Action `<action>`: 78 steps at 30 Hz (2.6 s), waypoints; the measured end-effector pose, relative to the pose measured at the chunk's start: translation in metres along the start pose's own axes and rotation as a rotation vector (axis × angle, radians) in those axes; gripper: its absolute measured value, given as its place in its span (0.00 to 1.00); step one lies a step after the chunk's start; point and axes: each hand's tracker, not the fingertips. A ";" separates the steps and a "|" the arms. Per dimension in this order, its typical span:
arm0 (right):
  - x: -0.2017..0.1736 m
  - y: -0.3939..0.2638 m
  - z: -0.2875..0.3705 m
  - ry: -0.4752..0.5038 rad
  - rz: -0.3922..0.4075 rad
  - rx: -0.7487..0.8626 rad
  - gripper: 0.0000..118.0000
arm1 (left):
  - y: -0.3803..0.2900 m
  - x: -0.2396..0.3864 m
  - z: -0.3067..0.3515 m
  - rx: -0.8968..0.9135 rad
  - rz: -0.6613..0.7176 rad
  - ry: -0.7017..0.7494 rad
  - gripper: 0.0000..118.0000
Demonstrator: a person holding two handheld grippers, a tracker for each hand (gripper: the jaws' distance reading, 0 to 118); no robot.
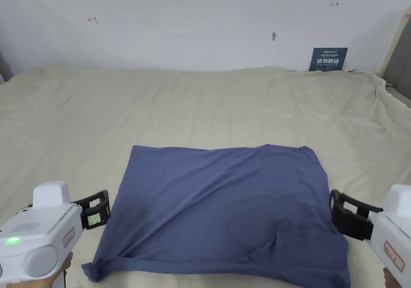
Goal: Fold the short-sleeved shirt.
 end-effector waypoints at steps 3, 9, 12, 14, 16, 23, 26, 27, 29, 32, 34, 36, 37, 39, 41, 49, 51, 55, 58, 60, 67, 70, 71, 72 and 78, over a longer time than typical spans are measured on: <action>-0.010 0.008 0.006 -0.014 0.035 0.055 0.61 | 0.005 0.005 0.010 0.072 -0.011 -0.023 0.58; -0.025 0.005 0.011 -0.028 0.068 0.096 0.03 | 0.002 0.007 0.012 0.089 0.053 -0.106 0.02; -0.028 0.002 0.012 -0.035 0.073 0.110 0.01 | -0.001 0.009 0.015 0.102 0.049 -0.102 0.00; -0.028 0.003 0.013 -0.033 0.069 0.110 0.01 | -0.001 0.010 0.018 0.115 0.034 -0.095 0.00; -0.027 0.003 0.014 -0.029 0.061 0.111 0.01 | 0.001 0.010 0.019 0.113 0.037 -0.105 0.00; -0.028 0.004 0.014 -0.019 0.064 0.112 0.01 | 0.002 0.007 0.019 0.100 0.030 -0.122 0.00; -0.027 0.004 0.013 -0.019 0.058 0.106 0.01 | -0.002 0.004 0.010 0.003 0.031 -0.131 0.00; -0.026 0.003 0.012 -0.015 0.050 0.100 0.01 | -0.004 0.002 0.005 -0.049 0.039 -0.134 0.00; -0.026 0.001 0.011 -0.021 0.043 0.091 0.01 | -0.012 -0.002 -0.003 -0.134 0.038 -0.106 0.00; -0.025 -0.005 0.009 -0.023 0.039 0.073 0.01 | -0.030 -0.006 -0.018 -0.268 0.025 -0.076 0.26; -0.024 -0.009 0.007 -0.020 0.031 0.056 0.01 | -0.046 -0.010 -0.031 -0.356 0.040 -0.053 0.64; -0.024 -0.013 0.005 -0.023 0.032 0.042 0.01 | -0.062 -0.015 -0.040 -0.397 0.056 -0.035 0.86; -0.024 -0.015 0.004 -0.026 0.033 0.033 0.01 | -0.070 -0.017 -0.044 -0.402 0.063 -0.022 0.87; -0.024 -0.019 0.002 -0.027 0.028 0.017 0.01 | -0.082 -0.021 -0.053 -0.425 0.068 -0.019 0.87; -0.023 -0.022 0.000 -0.027 0.019 0.001 0.01 | -0.094 -0.025 -0.061 -0.467 0.075 -0.015 0.87; -0.022 -0.028 -0.009 -0.037 0.025 -0.038 0.01 | -0.134 -0.027 -0.095 -0.578 0.039 0.004 0.71; -0.023 -0.028 -0.008 -0.039 0.025 -0.044 0.01 | -0.137 -0.026 -0.100 -0.604 0.053 -0.048 0.50; -0.019 -0.029 -0.009 -0.045 0.016 -0.056 0.01 | -0.130 -0.021 -0.092 -0.575 0.086 -0.078 0.05; -0.010 -0.035 -0.014 -0.045 -0.004 -0.099 0.01 | -0.121 -0.023 -0.087 -0.541 0.070 -0.096 0.03; -0.001 -0.043 -0.023 -0.034 -0.027 -0.175 0.02 | -0.115 -0.025 -0.082 -0.522 0.070 -0.108 0.03; 0.027 -0.110 -0.060 -0.062 -0.108 -0.449 0.71 | -0.096 -0.034 -0.072 -0.472 0.119 -0.142 0.02; 0.030 -0.137 -0.070 -0.091 -0.131 -0.523 0.71 | -0.091 -0.034 -0.069 -0.471 0.123 -0.147 0.03; 0.031 -0.145 -0.074 -0.094 -0.137 -0.549 0.71 | -0.090 -0.034 -0.069 -0.468 0.121 -0.148 0.02; 0.030 -0.151 -0.077 -0.088 -0.132 -0.568 0.69 | -0.087 -0.029 -0.064 -0.469 0.117 -0.147 0.02; 0.026 -0.173 -0.084 -0.058 -0.145 -0.610 0.34 | -0.085 -0.026 -0.059 -0.474 0.121 -0.142 0.02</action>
